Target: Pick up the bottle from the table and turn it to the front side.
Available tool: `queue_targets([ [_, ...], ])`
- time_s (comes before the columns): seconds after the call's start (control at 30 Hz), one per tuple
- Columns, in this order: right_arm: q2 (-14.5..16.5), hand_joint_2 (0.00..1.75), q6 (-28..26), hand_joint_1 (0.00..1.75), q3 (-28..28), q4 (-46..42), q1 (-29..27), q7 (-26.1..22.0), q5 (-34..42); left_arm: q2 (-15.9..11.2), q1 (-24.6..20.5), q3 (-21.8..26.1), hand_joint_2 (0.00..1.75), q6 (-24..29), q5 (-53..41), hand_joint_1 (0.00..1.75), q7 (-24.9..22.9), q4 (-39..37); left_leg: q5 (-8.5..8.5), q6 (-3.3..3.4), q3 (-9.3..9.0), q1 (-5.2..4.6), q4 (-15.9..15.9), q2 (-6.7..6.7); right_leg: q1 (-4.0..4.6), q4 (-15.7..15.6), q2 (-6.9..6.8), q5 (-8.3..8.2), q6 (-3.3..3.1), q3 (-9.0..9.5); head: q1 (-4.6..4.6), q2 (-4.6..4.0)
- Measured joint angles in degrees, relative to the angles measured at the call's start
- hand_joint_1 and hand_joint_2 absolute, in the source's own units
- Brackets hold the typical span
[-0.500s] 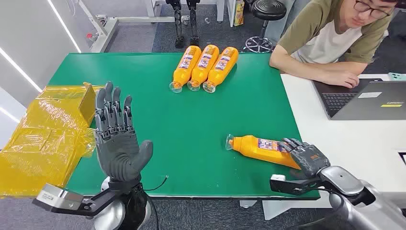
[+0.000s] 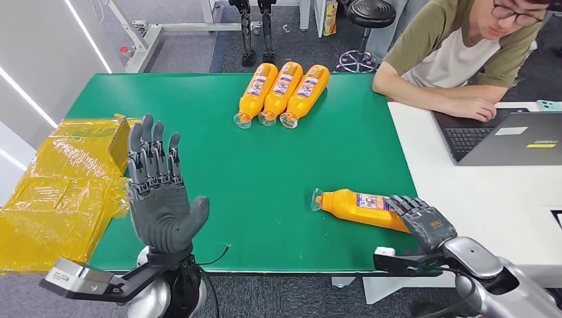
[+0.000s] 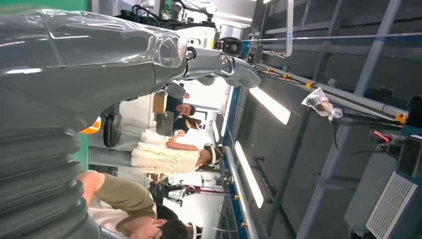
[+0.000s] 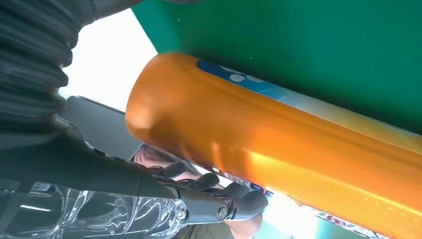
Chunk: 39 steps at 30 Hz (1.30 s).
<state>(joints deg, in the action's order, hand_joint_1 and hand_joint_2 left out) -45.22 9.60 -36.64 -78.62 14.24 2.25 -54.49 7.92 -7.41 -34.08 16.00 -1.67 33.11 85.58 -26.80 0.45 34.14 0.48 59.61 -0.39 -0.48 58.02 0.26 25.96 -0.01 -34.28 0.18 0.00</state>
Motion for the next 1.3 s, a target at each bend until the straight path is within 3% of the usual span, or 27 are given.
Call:
queue_targets([
  [0.3,2.1,1.75,-1.0,0.0,1.1,4.0,1.9,1.8,-6.8,0.2,0.2,0.5,1.75,-0.2,-0.6,0.0,0.1,0.0,0.0,0.0,0.01,0.0,0.0,-0.01,-0.01,0.0,-0.01,0.0,0.0,0.0,-0.01,0.0],
  [0.53,5.4,1.75,-2.5,0.0,1.3,14.9,8.3,0.5,-8.5,0.0,0.7,0.6,1.75,0.5,-0.4,0.0,0.7,0.0,0.01,0.03,-0.02,0.01,0.0,0.07,0.0,0.0,0.05,-0.04,0.02,0.04,0.01,0.0],
  [0.83,8.2,1.75,-4.3,0.0,1.4,21.0,11.6,0.0,-8.6,0.0,1.1,0.7,1.75,1.3,-0.2,0.0,1.1,0.0,-0.02,0.03,-0.14,0.08,0.0,0.31,0.06,-0.1,0.28,-0.11,0.06,0.17,0.0,0.0],
  [0.97,9.4,1.75,-5.4,1.71,1.3,23.4,12.8,-1.1,-8.6,-0.1,1.1,0.8,1.75,1.9,0.4,0.0,1.6,0.0,0.0,0.05,-0.2,0.08,0.0,0.42,0.05,-0.1,0.38,-0.19,0.09,0.22,0.01,0.0],
  [1.3,11.9,1.75,-9.7,1.75,1.2,25.0,13.0,-1.9,-8.2,-0.2,1.1,0.8,1.75,2.4,0.7,0.0,1.9,0.0,0.07,0.1,-0.19,0.07,0.0,0.4,0.05,-0.1,0.35,-0.25,0.11,0.16,-0.01,0.0],
])
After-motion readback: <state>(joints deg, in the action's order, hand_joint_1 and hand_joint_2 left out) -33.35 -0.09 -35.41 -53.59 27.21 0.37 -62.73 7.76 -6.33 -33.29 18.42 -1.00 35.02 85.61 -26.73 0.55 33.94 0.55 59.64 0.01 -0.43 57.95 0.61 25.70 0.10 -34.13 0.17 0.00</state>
